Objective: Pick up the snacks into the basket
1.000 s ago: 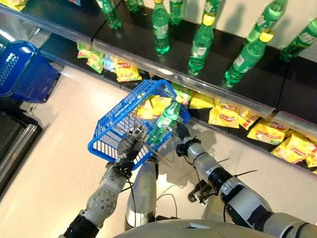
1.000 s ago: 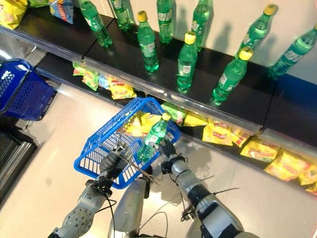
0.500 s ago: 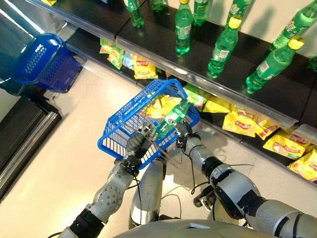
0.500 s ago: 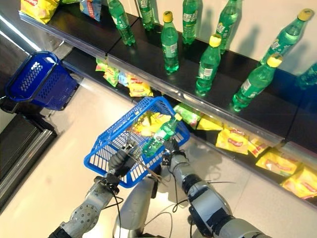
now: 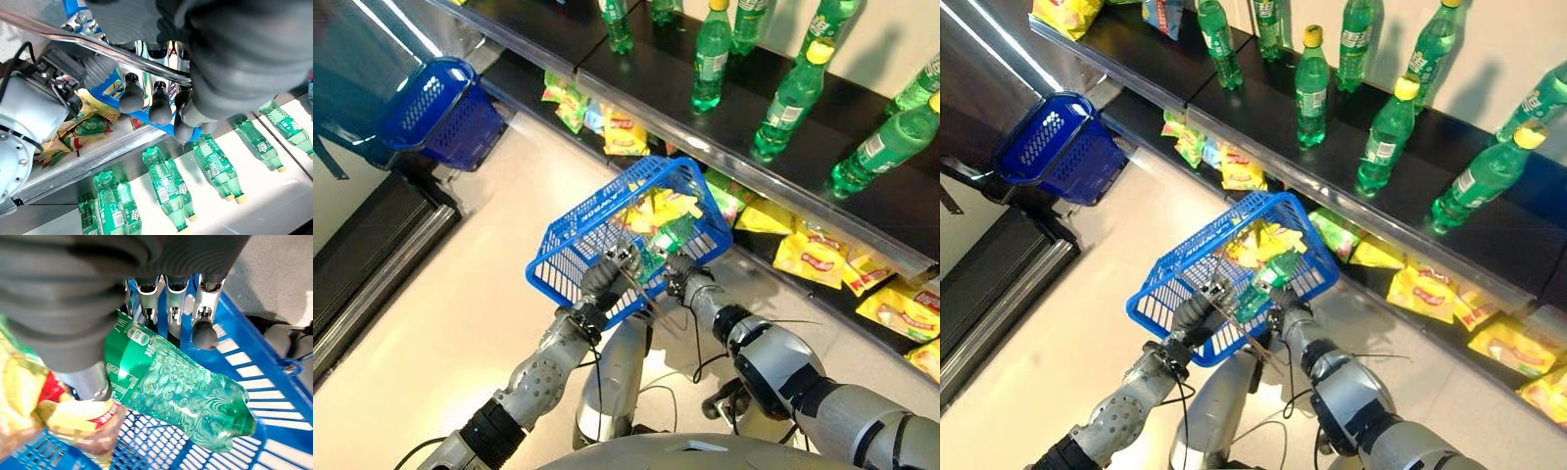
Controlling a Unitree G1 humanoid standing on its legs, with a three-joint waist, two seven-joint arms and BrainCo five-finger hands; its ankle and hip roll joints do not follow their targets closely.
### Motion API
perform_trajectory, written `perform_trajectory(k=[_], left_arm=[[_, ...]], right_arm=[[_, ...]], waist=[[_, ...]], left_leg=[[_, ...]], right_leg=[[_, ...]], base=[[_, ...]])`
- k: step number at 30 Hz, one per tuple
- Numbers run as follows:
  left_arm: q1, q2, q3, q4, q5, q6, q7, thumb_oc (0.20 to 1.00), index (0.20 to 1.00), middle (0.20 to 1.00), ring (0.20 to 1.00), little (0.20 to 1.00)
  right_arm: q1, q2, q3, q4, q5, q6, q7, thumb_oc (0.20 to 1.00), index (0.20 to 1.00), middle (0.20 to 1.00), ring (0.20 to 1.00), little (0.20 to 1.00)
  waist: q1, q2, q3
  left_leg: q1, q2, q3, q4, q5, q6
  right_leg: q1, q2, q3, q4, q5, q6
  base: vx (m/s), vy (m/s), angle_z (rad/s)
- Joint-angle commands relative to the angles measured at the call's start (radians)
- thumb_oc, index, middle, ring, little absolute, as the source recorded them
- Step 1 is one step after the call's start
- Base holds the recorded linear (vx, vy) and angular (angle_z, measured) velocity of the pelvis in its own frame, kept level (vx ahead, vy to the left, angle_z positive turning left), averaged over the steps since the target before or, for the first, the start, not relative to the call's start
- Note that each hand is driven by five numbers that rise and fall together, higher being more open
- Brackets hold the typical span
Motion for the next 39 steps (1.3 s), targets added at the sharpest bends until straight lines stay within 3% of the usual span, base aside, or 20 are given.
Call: perform_trajectory(k=[1, 16, 17, 18, 19, 39], left_arm=[[-0.038, -0.053, -0.124, -0.226, -0.082, 0.025, -0.083, 0.200, 0.200, 0.200, 0.200, 0.200], [-0.065, -0.035, -0.156, -0.218, -0.073, 0.064, -0.112, 0.200, 0.200, 0.200, 0.200, 0.200], [-0.065, -0.033, -0.158, -0.218, -0.074, 0.065, -0.114, 0.200, 0.200, 0.200, 0.200, 0.200], [-0.065, -0.033, -0.158, -0.218, -0.074, 0.065, -0.114, 0.200, 0.200, 0.200, 0.200, 0.200], [-0.062, -0.034, -0.160, -0.216, -0.074, 0.068, -0.117, 0.200, 0.200, 0.200, 0.200, 0.200], [-0.063, -0.035, -0.166, -0.212, -0.085, 0.062, -0.113, 0.200, 0.200, 0.200, 0.200, 0.200]], right_arm=[[-0.106, 0.052, -0.021, 0.001, -0.027, -0.009, 0.083, 0.200, 0.200, 0.200, 0.200, 0.200], [-0.173, -0.011, -0.049, 0.038, 0.029, 0.003, 0.136, 0.200, 0.200, 0.200, 0.200, 0.200], [-0.178, -0.015, -0.049, 0.040, 0.031, 0.003, 0.140, 0.438, 0.438, 0.438, 0.438, 0.438], [-0.178, -0.015, -0.050, 0.040, 0.031, 0.003, 0.140, 0.827, 0.827, 0.827, 0.827, 0.827], [-0.186, -0.021, -0.059, 0.048, 0.030, -0.001, 0.137, 1.000, 1.000, 1.000, 1.000, 1.000], [-0.236, -0.015, -0.109, 0.088, 0.094, -0.015, 0.111, 1.000, 1.000, 1.000, 1.000, 1.000]], waist=[[0.027, 0.030, -0.046], [0.054, 0.033, -0.042], [0.055, 0.033, -0.043], [0.055, 0.033, -0.043], [0.055, 0.032, -0.044], [0.035, 0.029, -0.048]], left_leg=[[-0.038, 0.013, 0.033, 0.029, -0.036, 0.056], [-0.075, 0.004, 0.025, 0.074, -0.055, 0.063], [-0.078, 0.003, 0.025, 0.075, -0.056, 0.063], [-0.078, 0.003, 0.025, 0.075, -0.056, 0.063], [-0.081, 0.002, 0.023, 0.080, -0.058, 0.063], [-0.087, 0.003, 0.034, 0.095, -0.068, 0.065]], right_leg=[[-0.040, 0.008, 0.005, -0.054, 0.200, 0.064], [-0.057, -0.004, -0.005, -0.025, 0.186, 0.067], [-0.059, -0.005, -0.005, -0.023, 0.184, 0.067], [-0.059, -0.005, -0.005, -0.023, 0.184, 0.067], [-0.060, -0.007, -0.005, -0.019, 0.182, 0.067], [-0.082, -0.014, 0.009, 0.000, 0.176, 0.066]], base=[[0.01, -0.001, 0.05], [0.00, 0.004, 0.07], [0.00, 0.009, 0.08], [0.00, 0.012, 0.08], [0.01, 0.012, 0.06], [0.00, 0.001, 0.00]])
